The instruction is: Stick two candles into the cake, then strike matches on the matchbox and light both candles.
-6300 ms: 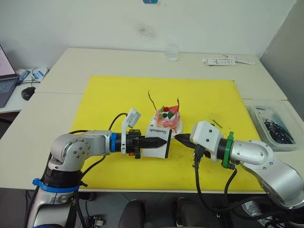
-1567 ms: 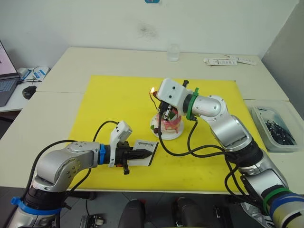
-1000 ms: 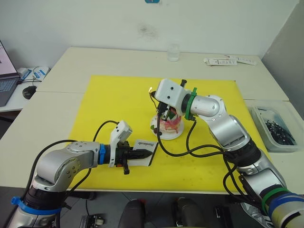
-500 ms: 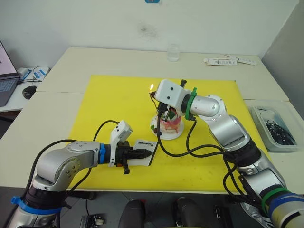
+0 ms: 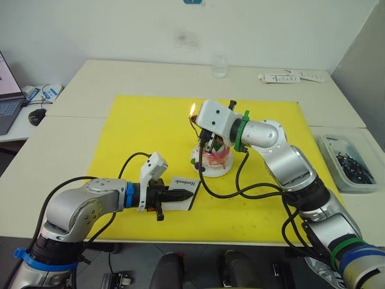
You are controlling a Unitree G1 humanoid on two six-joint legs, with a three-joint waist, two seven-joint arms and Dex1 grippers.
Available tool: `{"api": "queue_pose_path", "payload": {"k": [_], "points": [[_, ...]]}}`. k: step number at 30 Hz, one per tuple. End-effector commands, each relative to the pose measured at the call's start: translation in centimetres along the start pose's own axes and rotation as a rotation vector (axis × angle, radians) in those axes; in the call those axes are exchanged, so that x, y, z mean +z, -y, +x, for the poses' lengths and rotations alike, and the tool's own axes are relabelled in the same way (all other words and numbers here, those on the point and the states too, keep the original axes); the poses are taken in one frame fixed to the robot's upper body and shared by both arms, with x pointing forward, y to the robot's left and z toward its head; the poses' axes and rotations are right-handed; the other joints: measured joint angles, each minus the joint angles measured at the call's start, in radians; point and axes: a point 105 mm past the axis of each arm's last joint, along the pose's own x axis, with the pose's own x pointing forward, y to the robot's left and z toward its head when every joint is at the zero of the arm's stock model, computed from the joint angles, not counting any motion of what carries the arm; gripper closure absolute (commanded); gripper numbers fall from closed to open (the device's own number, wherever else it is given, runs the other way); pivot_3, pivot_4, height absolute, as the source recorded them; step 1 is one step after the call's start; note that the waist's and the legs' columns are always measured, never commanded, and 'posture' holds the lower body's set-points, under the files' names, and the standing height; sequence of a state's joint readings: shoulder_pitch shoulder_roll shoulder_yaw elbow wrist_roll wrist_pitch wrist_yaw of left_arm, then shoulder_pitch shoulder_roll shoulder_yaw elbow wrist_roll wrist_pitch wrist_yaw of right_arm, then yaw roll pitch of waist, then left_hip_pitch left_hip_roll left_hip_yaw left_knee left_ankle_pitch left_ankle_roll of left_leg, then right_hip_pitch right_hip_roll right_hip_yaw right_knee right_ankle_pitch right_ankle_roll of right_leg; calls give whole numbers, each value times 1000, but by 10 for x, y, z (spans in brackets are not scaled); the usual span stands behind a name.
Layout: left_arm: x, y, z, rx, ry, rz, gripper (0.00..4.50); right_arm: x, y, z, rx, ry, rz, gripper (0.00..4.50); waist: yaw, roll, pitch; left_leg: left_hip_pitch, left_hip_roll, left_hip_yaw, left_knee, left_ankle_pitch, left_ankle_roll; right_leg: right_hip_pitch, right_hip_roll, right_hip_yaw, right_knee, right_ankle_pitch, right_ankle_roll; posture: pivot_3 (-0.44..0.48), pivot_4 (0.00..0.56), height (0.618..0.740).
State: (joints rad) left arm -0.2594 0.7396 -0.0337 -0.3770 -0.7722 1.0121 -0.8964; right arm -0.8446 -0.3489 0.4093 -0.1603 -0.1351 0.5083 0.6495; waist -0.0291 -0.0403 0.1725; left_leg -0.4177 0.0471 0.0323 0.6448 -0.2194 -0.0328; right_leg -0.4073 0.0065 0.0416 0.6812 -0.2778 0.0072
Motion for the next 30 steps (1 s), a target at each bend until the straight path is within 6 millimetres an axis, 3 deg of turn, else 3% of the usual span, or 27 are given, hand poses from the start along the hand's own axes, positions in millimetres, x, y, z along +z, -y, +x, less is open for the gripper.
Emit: {"api": "queue_pose_path", "payload": {"k": [1,14,17,20,24,30], "points": [[5,10,3,-54,12,29,4500,17,20,-7,-84,64,13,4463,0,0,0,0,0,0,0,0,0,0,0,0,0,0,0,0,150,740],[5,10,5,-67,12,30,4500,32,53,-21,-255,148,126,4463,0,0,0,0,0,0,0,0,0,0,0,0,0,0,0,0,150,740],[4,12,7,-78,16,28,4500,45,81,-40,-373,219,219,4463,0,1,0,0,0,0,0,0,0,0,0,0,0,0,0,0,150,740],[4,16,9,-100,19,22,4500,46,103,-65,-457,226,274,4463,4,1,1,-1,0,0,0,0,0,0,0,0,0,0,0,0,150,740],[4,23,14,-142,26,10,4500,14,123,-109,-584,99,320,4463,10,1,0,-1,-2,0,0,0,0,0,-4,-1,-1,0,0,0,150,740],[8,33,22,-192,40,5,4500,-50,128,-191,-790,-211,330,4463,12,1,1,-2,-4,1,0,0,0,0,-5,0,-1,0,0,0,150,740]]}}
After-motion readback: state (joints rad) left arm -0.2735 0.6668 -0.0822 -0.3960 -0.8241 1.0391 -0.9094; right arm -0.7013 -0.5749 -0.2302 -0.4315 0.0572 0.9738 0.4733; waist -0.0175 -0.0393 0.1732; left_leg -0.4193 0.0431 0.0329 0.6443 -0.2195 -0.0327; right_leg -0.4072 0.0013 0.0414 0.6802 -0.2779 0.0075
